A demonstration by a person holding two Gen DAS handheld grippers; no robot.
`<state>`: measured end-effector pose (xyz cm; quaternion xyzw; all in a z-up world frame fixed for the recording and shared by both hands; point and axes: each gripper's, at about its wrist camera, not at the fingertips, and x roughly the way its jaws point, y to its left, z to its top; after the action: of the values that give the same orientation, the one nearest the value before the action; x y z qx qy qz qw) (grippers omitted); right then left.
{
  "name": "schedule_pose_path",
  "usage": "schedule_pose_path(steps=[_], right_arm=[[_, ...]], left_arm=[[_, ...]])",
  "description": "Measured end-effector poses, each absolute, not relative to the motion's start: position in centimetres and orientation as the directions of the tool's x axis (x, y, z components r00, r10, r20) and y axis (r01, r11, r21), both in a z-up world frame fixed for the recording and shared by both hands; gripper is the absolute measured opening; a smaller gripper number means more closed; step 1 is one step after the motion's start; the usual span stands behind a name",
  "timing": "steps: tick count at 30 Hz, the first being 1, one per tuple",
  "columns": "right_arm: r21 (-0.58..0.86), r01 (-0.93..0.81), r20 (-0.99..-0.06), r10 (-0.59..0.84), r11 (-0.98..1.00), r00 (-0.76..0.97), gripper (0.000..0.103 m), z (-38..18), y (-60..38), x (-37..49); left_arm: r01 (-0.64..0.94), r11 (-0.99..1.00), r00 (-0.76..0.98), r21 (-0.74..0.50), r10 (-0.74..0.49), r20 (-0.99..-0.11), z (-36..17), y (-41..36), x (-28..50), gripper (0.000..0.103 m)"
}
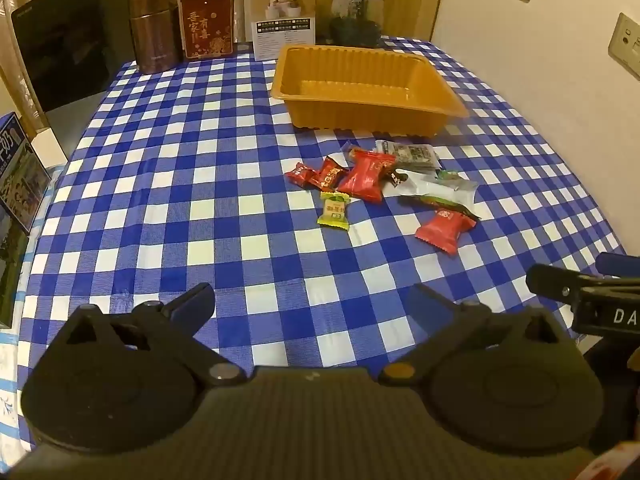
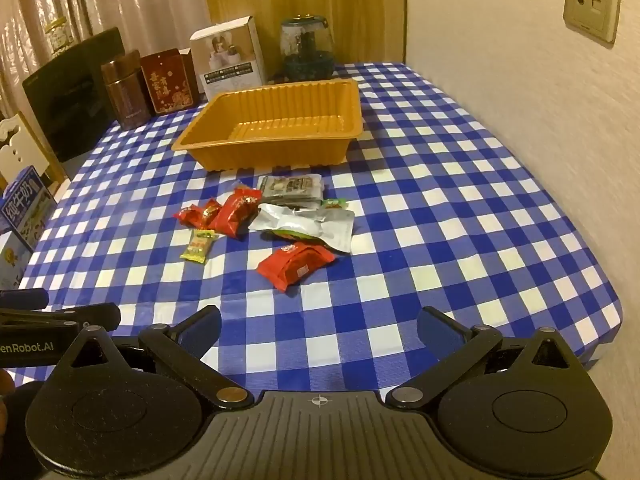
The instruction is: Organize snacks
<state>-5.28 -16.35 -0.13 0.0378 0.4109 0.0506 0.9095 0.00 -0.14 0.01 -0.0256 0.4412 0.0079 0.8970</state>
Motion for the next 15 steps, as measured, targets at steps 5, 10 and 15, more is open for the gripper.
schedule_pose_path(steps=[5,10,15], right_arm=[[0.110,-0.061,-0.743,0.123,0.992,0.658,0.103,-0.13,-16.37,-5.31],[0.110,-0.061,-0.743,0.122,0.992,0.658,0.103,-0.12,-16.36,-5.29],[0.109,-0.061,-0.742,0.122,0.992,0.659,0.103,-0.10,-16.37,-5.29]], left_arm=[[-0.035,0.999,0.612,-0.040,-0.011,-0.791,-0.03,-0.10,-0.09,0.102],[-0.033,0.999,0.612,-0.041,-0.013,-0.791,-0.09,-0.19,-0.13,0.102],[-0.032,0.999,0.611,-0.042,-0.014,-0.791,-0.10,-0.22,-0.13,0.102]])
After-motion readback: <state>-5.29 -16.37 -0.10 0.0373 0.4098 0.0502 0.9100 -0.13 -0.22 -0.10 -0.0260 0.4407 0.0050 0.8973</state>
